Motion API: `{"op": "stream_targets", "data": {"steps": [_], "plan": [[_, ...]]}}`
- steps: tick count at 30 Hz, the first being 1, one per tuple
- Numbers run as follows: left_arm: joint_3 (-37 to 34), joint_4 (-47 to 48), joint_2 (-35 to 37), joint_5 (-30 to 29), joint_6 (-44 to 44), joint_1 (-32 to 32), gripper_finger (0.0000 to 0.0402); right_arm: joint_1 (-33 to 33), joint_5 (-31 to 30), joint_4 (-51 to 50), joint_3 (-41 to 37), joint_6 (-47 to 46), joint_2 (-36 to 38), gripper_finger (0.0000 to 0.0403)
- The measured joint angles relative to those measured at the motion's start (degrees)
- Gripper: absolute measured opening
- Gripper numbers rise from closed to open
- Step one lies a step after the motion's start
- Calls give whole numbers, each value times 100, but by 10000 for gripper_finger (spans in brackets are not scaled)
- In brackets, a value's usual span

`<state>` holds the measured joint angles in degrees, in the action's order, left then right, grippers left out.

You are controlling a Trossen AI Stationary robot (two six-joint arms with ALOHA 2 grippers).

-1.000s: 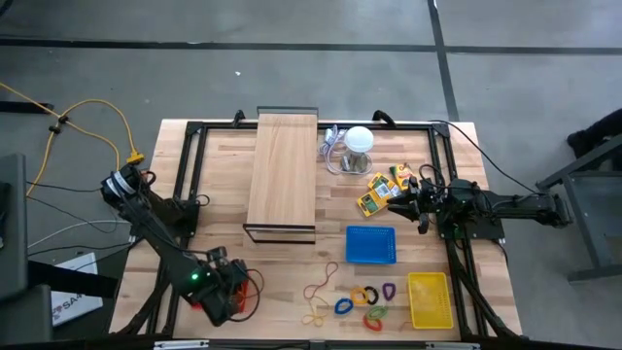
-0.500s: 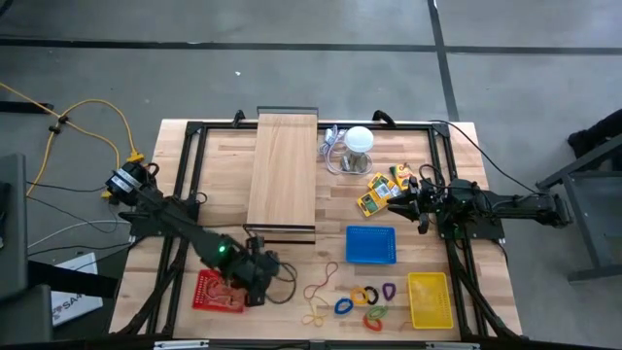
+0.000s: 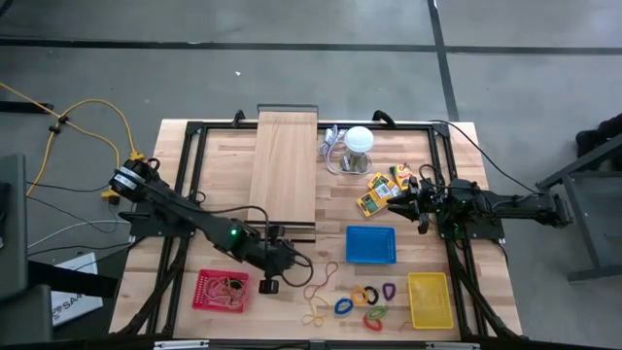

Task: Pick & Place Office Desk Supplies
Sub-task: Put the red rubber band into the red bin

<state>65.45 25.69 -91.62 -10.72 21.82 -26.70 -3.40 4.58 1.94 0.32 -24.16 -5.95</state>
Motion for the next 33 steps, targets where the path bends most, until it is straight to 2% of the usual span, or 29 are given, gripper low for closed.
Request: {"op": "stream_targets", "data": {"steps": [6,11,16,22,33], "plan": [[0,-255,-201,19,-38,-85,63,2,2,2,0,0,2,111],[9,-630,-361,-332,-408,-242,62,2,1,4,0,0,0,111],[137,-1122,-780,-443,-720,-361,61,2,0,2,0,0,-7,111],[300,-1758,-1277,-333,-799,-393,61,1,-3,5,0,0,-9,111],[556,-2292,-1977,-8,-564,-385,61,0,-3,8,0,0,-11,111]]}}
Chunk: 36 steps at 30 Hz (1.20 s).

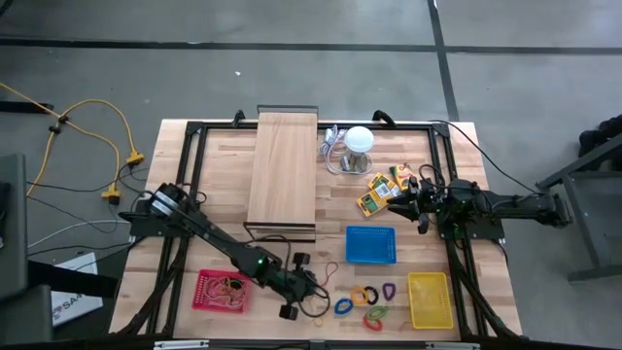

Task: Pick & Place Office Desk Supplies
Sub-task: Put the red rubber band into the red bin

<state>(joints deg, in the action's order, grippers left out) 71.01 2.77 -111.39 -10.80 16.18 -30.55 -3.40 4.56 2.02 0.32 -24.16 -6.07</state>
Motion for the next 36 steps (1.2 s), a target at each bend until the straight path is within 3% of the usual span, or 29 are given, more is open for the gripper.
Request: {"op": "stream_targets", "data": {"steps": [36], "plan": [[78,535,-309,-298,444,-341,61,2,2,-4,0,0,-63,111]]}}
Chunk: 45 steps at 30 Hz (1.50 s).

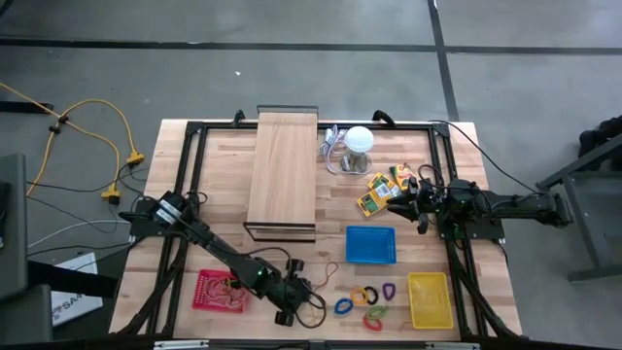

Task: Pick & Place Office Desk Supplies
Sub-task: Put the red rubber band into the red bin

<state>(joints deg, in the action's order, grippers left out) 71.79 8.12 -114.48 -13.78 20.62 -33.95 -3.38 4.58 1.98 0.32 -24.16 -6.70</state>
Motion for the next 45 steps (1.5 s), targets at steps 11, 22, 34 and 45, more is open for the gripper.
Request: {"op": "stream_targets", "data": {"steps": [11,22,34,45], "plan": [[6,-133,-120,48,-39,-2,61,0,0,-2,0,0,0,111],[7,-144,-125,79,-37,4,8,0,0,-2,0,0,0,111],[-4,-59,-40,127,-173,4,1,0,0,-2,0,0,0,111],[-11,393,793,-2,-433,0,0,0,0,-2,0,0,0,111]]}}
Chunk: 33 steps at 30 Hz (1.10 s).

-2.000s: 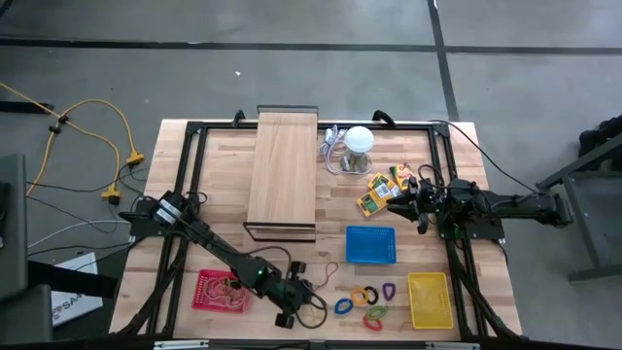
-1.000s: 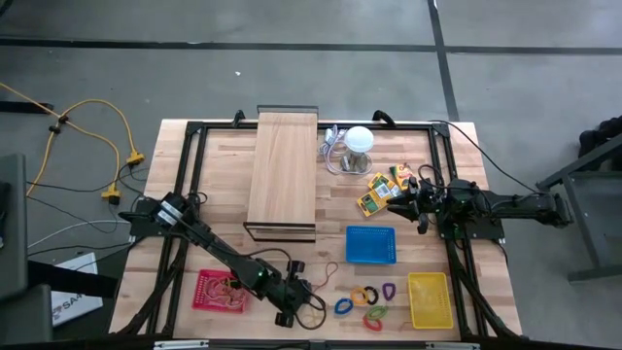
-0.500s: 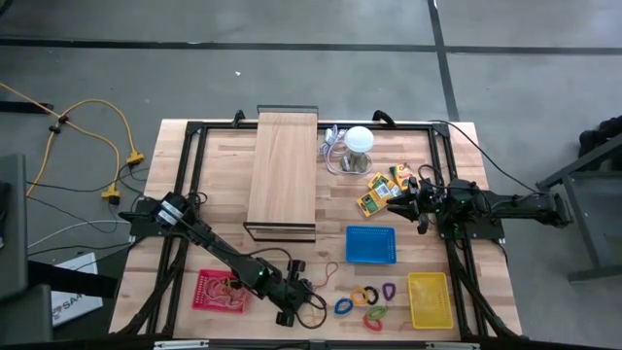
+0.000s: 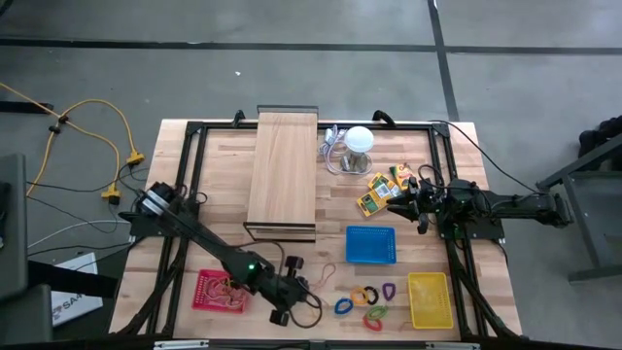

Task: Pick & Place Office Desk Supplies
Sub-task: Put the red rubber band into the red bin

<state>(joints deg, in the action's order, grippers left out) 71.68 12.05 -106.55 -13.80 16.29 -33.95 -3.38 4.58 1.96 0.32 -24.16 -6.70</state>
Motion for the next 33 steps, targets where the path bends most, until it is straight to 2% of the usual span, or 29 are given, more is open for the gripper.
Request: {"op": "stream_targets", "data": {"steps": [16,24,29,33], "plan": [[9,1121,1309,-1494,73,-482,0,0,0,0,0,0,0,111],[9,1418,1633,-1578,142,-743,0,-1,0,0,0,0,0,111],[9,1957,1907,-1855,620,-957,0,-2,0,0,0,0,0,111],[9,2561,2136,-1948,1432,-1136,0,-1,2,0,0,0,0,111]]}}
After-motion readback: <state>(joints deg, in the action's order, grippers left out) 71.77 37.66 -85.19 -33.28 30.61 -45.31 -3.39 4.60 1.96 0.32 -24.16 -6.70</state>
